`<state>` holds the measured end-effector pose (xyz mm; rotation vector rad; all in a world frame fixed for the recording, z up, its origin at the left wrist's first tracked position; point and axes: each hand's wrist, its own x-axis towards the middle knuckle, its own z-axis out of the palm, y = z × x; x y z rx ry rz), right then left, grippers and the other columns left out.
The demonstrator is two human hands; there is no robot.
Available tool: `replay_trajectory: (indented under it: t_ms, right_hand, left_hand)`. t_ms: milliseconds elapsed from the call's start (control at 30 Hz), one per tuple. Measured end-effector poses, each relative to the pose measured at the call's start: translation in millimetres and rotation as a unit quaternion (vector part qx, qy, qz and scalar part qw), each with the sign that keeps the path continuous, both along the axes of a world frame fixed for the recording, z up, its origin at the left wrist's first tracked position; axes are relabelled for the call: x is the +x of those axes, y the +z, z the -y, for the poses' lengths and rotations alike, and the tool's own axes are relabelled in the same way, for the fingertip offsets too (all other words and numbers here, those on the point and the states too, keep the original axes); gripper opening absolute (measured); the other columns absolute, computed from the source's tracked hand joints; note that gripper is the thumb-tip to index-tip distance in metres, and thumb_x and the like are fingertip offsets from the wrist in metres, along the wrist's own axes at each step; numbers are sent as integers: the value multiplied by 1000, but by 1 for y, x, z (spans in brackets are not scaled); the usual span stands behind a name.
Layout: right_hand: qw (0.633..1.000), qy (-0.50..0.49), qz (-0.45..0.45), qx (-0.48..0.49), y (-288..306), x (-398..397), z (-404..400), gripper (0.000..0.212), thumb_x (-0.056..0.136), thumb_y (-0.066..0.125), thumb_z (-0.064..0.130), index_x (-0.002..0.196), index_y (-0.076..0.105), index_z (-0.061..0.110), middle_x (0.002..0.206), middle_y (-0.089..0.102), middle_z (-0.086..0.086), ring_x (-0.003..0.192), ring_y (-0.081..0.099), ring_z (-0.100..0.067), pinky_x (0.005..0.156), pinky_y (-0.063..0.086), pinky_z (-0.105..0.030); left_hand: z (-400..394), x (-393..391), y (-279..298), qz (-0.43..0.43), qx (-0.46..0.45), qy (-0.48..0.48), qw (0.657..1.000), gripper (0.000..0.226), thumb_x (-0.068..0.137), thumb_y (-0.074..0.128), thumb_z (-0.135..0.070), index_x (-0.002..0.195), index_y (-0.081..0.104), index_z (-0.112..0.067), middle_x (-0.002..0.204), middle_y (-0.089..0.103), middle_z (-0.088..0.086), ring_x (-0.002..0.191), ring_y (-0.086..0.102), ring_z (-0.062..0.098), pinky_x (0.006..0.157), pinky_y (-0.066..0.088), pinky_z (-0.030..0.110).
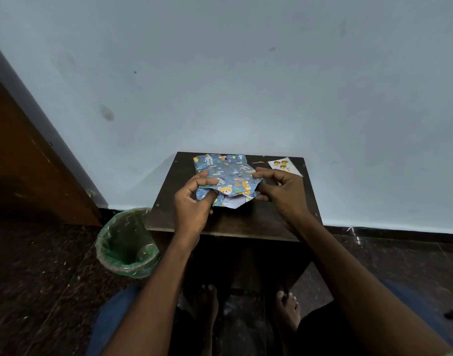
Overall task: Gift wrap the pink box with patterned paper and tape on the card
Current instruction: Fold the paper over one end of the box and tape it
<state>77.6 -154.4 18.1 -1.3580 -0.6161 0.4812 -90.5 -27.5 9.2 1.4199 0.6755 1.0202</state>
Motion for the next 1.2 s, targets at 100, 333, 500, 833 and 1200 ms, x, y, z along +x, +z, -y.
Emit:
replay_trajectory:
  t_ms: [100,333,500,833,1200]
  right_hand:
    - [999,33,4,-8,1,6,1,22,100,59,-7,107,78,0,131,70,-8,98,77,-20,71,64,-30]
    - [1000,9,20,-19,0,1,1,24,97,59,-8,101,80,3,120,76,0,71,73,-31,59,62,-29]
    - [996,17,64,-52,3,0,0,26,99,59,-3,96,83,8,128,73,-1,78,76,-22,57,62,-33]
    - [953,-28,289,-84,-9,10,-1,35,83,72,-6,97,85,23,112,78,10,111,70,-3,97,57,-34]
    - [923,-118,357,-76,-11,-7,7,37,73,71,-3,92,85,25,74,55,16,75,55,-12,63,43,-28]
  left_hand:
    - [1,1,2,12,-6,2,1000,31,88,75,9,91,80,-22,134,72,-9,119,72,15,48,50,21]
    - [1,3,-2,2,3,12,1000,38,86,73,13,86,80,-25,132,72,-12,123,69,14,56,55,27]
    - [1,2,1,-6,16,10,1000,38,86,67,16,84,80,-20,137,70,-6,112,70,-1,49,51,21]
    - [-4,1,-7,-25,57,6,998,47,82,65,16,82,79,-28,131,72,-6,120,68,6,65,61,31]
    - [4,-2,-10,-66,61,4,996,44,86,69,10,84,81,-32,131,69,-13,122,67,10,51,56,27]
